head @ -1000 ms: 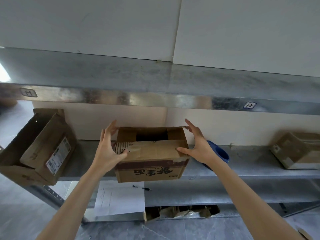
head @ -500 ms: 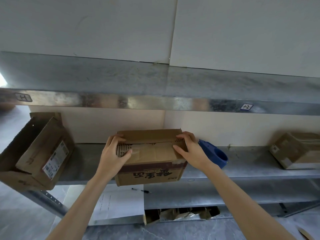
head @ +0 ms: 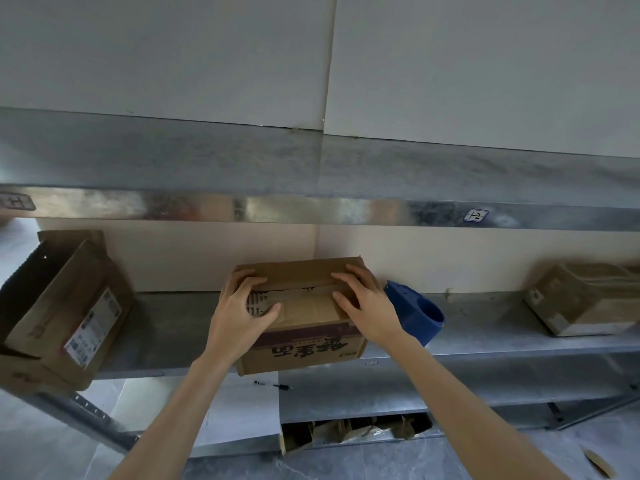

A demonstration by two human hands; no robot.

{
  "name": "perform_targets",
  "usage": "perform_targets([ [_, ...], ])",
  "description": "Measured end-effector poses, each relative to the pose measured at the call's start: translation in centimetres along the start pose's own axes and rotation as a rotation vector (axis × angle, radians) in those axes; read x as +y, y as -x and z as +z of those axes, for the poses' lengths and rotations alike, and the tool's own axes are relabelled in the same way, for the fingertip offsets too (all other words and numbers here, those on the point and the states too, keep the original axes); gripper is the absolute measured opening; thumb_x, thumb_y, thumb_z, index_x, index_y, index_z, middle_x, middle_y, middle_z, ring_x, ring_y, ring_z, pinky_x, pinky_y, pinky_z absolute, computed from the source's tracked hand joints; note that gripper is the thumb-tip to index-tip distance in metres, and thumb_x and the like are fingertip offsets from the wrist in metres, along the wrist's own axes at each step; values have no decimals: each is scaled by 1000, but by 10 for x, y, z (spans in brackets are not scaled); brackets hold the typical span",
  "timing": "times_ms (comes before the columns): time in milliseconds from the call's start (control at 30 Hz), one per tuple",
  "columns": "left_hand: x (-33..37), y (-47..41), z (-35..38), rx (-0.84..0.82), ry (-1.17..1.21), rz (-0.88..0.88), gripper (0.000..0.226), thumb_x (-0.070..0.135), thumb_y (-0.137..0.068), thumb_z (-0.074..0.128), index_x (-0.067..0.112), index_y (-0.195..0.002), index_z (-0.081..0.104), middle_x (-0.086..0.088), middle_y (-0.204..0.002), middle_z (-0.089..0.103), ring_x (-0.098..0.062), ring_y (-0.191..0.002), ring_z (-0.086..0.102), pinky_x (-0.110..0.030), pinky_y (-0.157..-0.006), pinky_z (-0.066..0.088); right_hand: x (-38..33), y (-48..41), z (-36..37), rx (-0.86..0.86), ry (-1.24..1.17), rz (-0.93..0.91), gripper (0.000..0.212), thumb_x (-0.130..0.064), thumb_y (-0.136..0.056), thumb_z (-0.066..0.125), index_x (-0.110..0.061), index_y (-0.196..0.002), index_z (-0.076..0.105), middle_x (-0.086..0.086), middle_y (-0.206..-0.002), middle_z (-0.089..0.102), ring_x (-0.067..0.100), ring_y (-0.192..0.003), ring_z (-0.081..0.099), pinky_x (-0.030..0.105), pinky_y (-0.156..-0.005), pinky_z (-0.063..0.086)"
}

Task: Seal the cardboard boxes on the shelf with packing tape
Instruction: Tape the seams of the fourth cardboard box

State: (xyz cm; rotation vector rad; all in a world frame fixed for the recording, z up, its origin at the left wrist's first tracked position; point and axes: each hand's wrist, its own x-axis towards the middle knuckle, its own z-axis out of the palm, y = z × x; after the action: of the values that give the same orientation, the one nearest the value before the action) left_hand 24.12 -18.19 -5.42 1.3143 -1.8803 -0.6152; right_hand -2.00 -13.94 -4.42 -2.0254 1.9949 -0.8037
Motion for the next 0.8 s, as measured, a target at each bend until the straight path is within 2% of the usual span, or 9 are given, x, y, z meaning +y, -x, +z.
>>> perform_targets([
  [100,1,-1,1,9,-32,6,45,43,-78,77,33,-118,58,21,-136,40,-7,-130,41,-34,-93,48,1,1,0,15,9,-6,40,-45,-98,49,-34,-137,50,-9,-149,35,14,-136,37,39,-94,52],
  [200,0,1,2,33,-46,25,45,44,-78,77,34,-118,58,22,-135,41,-7,-132,40,-34,-91,50,2,2,-5,7,-132,9,40,-46,-102,40,-35,-140,45,-10,-147,39,9,-134,39,30,-99,44],
  [300,0,2,3,57,-40,30,45,43,-77,78,34,-117,60,23,-134,43,-5,-131,41,-33,-92,50,9,5,-11,157,-362,121,38,-45,-103,35,-34,-138,46,-12,-140,47,5,-129,43,27,-105,37],
  [400,1,3,4,76,-36,37,44,43,-76,78,34,-116,61,23,-133,44,-5,-130,43,-34,-93,50,36,5,-17,264,-287,241,37,-40,-104,36,-28,-137,47,-4,-137,50,12,-127,45,29,-97,39],
  [500,1,2,7,76,-35,43,45,46,-76,78,34,-116,61,23,-133,45,-4,-129,43,-35,-95,51,77,5,-18,175,-31,317,40,-25,-100,50,-20,-139,44,12,-134,51,31,-121,50,39,-82,49],
  [600,5,0,11,75,-28,47,49,58,-72,68,37,-115,60,25,-132,45,-3,-128,44,-35,-95,51,109,11,-17,36,114,430,51,-22,-95,58,-20,-142,39,18,-132,51,39,-110,56,42,-70,54],
  [667,7,-1,14,80,-30,51,48,60,-71,67,38,-114,60,26,-132,45,-3,-128,45,-37,-94,53,124,15,-17,-50,208,475,55,-29,-94,58,-24,-144,33,16,-129,52,39,-107,56,45,-74,55],
  [767,10,-4,19,86,-39,55,45,52,-73,75,37,-113,60,27,-133,45,-4,-129,46,-39,-93,54,142,17,-18,-212,282,484,66,-40,-94,56,-30,-150,22,12,-132,55,37,-115,54,47,-86,53],
  [800,12,-4,21,86,-41,55,45,49,-73,77,37,-113,60,27,-132,45,-5,-129,46,-38,-93,53,147,17,-18,-255,275,480,69,-41,-94,55,-32,-152,18,11,-131,57,36,-114,56,46,-85,53],
])
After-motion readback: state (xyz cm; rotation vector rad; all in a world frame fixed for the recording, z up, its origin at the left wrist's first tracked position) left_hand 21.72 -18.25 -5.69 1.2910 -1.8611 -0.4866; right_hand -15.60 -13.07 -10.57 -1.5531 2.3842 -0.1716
